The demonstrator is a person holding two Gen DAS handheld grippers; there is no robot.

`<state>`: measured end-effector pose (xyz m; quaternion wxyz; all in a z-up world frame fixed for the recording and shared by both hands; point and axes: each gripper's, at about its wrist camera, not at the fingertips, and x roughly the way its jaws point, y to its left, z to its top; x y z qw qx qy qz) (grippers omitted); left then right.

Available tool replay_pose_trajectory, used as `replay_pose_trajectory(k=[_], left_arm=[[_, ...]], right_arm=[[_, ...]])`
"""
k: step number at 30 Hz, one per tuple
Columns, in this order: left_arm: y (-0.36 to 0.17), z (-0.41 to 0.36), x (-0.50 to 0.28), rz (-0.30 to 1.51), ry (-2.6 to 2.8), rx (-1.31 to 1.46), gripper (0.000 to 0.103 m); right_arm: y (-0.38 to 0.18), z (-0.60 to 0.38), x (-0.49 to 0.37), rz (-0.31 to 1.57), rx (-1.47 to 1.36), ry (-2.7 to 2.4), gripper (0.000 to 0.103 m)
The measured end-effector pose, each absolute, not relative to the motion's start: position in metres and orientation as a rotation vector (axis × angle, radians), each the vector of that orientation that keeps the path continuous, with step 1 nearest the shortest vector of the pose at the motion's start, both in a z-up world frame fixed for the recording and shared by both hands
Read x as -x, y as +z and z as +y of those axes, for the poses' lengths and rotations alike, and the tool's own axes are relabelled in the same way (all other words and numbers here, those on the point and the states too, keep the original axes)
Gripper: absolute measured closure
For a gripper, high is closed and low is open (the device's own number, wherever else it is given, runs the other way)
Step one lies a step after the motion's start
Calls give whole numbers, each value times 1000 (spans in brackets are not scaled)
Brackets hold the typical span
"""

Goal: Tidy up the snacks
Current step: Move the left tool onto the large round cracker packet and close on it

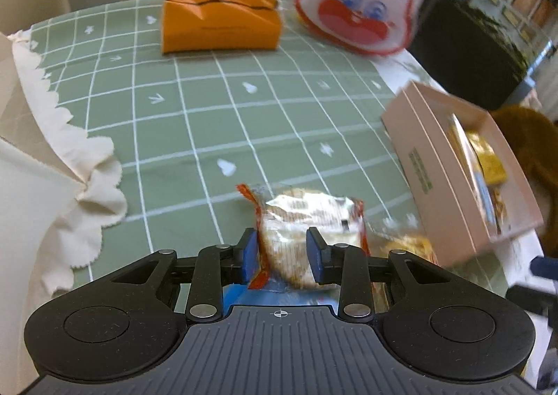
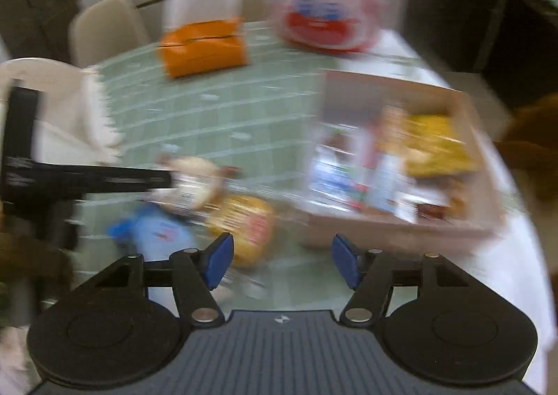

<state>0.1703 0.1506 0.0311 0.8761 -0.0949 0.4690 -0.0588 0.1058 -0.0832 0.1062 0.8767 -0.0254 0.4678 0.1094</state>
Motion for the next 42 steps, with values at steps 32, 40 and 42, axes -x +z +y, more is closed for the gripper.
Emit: replay_pose_trajectory(k=[32, 40, 42], left_arm=[[20, 156, -137, 1024, -277, 276, 68], [24, 125, -102, 1079, -449, 212, 68], [21, 113, -94, 1095, -478, 213, 67]], right_arm=[[66, -161, -12, 956, -57, -80, 25], [24, -186, 3, 1030, -288, -144, 30], [26, -168, 0, 1025, -228, -76, 52]])
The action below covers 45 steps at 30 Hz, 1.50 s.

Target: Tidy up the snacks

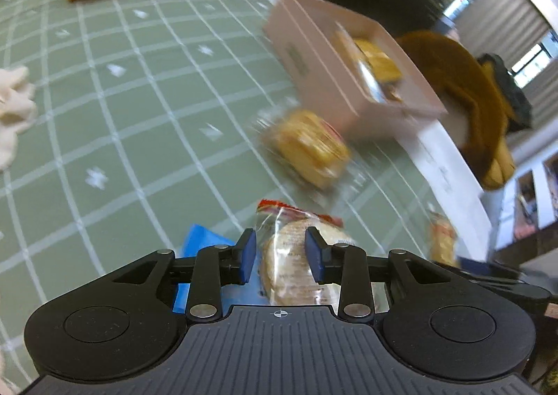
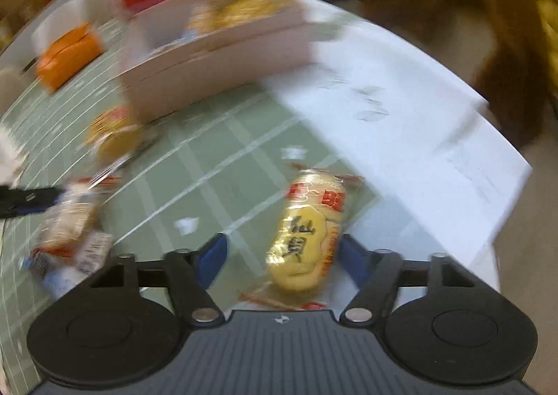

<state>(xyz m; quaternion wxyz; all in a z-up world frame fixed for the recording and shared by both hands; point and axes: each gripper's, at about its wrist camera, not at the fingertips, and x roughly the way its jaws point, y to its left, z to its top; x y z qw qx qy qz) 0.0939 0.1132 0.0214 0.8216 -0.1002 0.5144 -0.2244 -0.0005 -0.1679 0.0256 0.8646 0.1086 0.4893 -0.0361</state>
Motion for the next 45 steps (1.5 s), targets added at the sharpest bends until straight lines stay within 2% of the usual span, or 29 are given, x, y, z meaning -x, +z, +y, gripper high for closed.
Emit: replay_pose_trajectory(k=[4, 6, 7, 9, 10, 19, 38, 45], left_arm=[[22, 91, -80, 1104, -520, 190, 67], [24, 86, -74, 1096, -512, 168, 67], [26, 84, -71, 1091, -505, 155, 67], [29, 83, -66, 1086, -498, 141, 67], [29, 83, -65, 1086, -496, 144, 67], [27, 90, -61, 1099, -515, 154, 67], [16, 68, -55, 1131, -640, 221, 65], [25, 63, -46, 1143, -747, 245, 72]], right_arm=[[29, -137, -6, 1021, -167, 49, 54], [34, -127, -10, 1020, -166, 96, 51], [38, -122, -10, 1011, -164, 109, 48], [45, -114, -9, 979, -141, 131, 29], [49, -110, -7, 967, -127, 141, 28], [41, -82, -1, 959, -25, 163, 26], [29, -110, 17, 978, -114, 63, 26], [27, -121, 22, 975, -147, 45, 26]])
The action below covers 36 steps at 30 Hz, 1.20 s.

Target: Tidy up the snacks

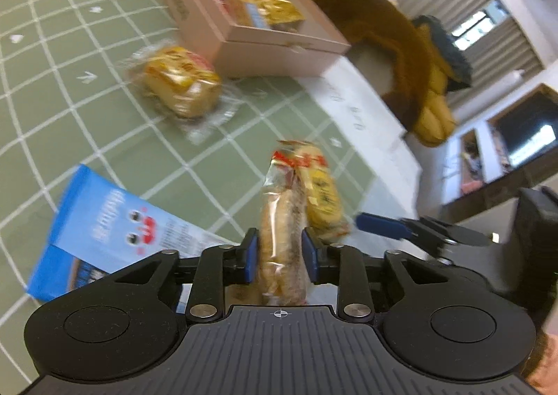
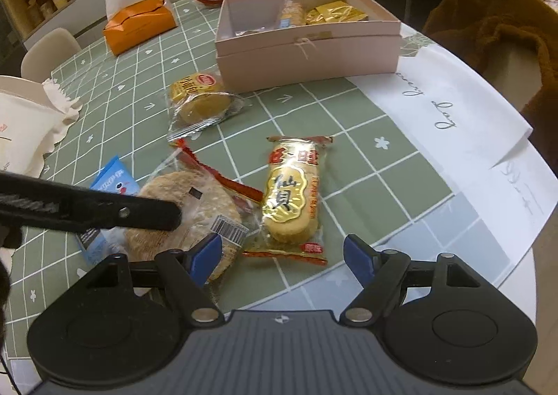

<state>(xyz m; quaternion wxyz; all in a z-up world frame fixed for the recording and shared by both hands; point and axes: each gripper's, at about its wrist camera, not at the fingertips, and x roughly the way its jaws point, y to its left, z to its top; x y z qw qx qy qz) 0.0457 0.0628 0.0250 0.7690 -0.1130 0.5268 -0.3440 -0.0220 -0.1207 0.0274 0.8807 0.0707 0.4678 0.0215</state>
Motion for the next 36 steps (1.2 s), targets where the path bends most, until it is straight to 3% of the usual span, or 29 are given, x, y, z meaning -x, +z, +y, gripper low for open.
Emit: replay_pose_trajectory(k=[14, 22, 29, 36], left_arm=[[21, 27, -38, 1108, -686, 99, 72], [26, 56, -40, 1109, -595, 254, 80], [41, 107, -32, 1067, -451, 331, 81], [41, 139, -23, 1058, -354, 408, 81]], right_arm=[[17, -128, 37, 995, -76, 12, 26], [36, -132, 32, 924, -36, -4, 25], [64, -118, -36, 885, -55, 105, 22], [49, -68, -119, 956, -52, 210, 22]])
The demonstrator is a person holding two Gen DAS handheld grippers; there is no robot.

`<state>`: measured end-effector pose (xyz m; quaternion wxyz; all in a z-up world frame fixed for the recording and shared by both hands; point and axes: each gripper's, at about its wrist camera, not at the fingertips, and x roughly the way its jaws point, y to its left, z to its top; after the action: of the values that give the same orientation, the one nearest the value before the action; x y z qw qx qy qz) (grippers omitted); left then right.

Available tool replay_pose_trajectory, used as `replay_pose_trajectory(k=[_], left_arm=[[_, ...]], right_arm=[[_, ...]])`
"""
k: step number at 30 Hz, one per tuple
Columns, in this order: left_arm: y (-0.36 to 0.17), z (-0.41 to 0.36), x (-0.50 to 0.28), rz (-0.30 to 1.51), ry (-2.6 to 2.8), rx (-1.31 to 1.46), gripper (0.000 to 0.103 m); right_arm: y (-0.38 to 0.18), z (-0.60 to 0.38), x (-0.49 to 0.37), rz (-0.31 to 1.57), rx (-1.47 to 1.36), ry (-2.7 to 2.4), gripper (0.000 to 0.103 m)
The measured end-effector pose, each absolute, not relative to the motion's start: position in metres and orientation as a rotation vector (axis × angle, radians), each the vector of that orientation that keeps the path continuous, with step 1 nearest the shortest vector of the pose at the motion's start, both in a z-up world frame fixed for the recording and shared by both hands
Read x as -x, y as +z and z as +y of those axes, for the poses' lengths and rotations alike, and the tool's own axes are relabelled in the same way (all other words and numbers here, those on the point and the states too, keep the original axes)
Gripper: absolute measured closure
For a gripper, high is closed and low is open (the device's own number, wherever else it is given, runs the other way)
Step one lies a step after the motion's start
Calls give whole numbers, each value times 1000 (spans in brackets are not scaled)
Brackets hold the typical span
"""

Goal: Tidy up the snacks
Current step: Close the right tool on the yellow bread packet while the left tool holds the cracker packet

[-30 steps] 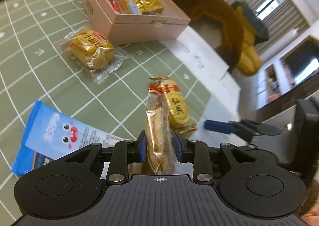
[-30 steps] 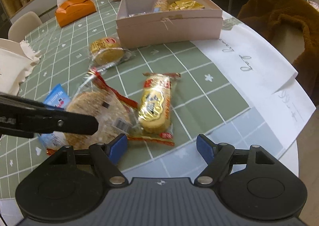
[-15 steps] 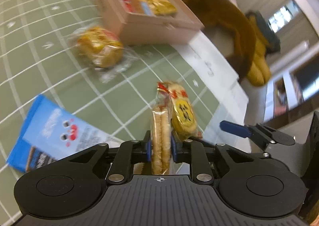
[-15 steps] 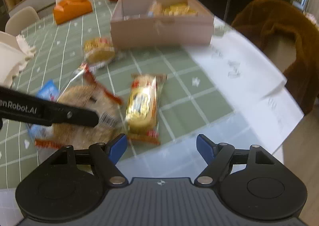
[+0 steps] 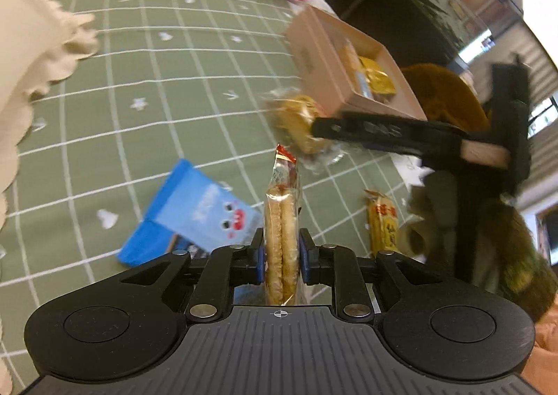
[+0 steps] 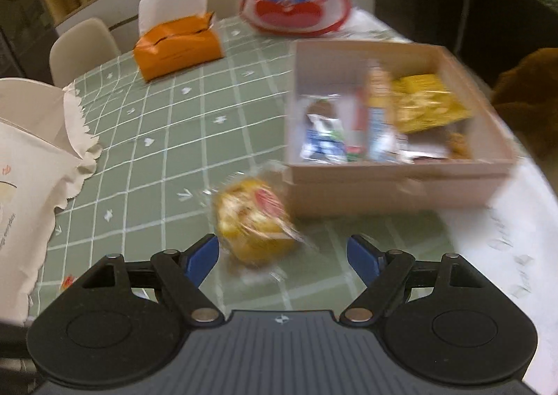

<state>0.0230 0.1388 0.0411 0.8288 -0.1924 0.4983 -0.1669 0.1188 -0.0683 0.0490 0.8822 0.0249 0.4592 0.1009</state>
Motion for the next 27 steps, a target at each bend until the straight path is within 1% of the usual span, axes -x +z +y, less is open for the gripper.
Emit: replay_pose_trajectory(k=[4, 5, 6, 12, 17, 20, 22, 24, 27], left_arm=[[38, 145, -19, 1061, -337, 434, 80], [38, 146, -18, 1060, -336, 440, 80], [38, 148, -16, 1059, -336, 446, 80], [35, 152, -15, 1051, -341, 482, 80], [33, 150, -18, 1055, -351, 500, 80], [32, 149, -20, 1058, -355, 502, 80], [32, 149, -19, 1060, -359, 498, 80], [32, 150, -18, 1061, -360, 496, 80], [32, 151, -16, 1060, -354, 497, 80]], right_arm=[[29, -45, -137, 997, 11, 192, 23], [26, -43, -137, 1005, 15, 189, 29], [24, -42, -135, 1010, 15, 186, 32], [25, -47, -100, 1007, 28, 219, 38], [31, -57, -63, 993, 82, 143, 38], [33, -65, -46, 1027, 46, 124, 36], [34, -67, -38, 1053, -6, 177, 33], [36, -68, -33, 1050, -28, 208, 27], [39, -63, -34, 1002, 21, 196, 25]])
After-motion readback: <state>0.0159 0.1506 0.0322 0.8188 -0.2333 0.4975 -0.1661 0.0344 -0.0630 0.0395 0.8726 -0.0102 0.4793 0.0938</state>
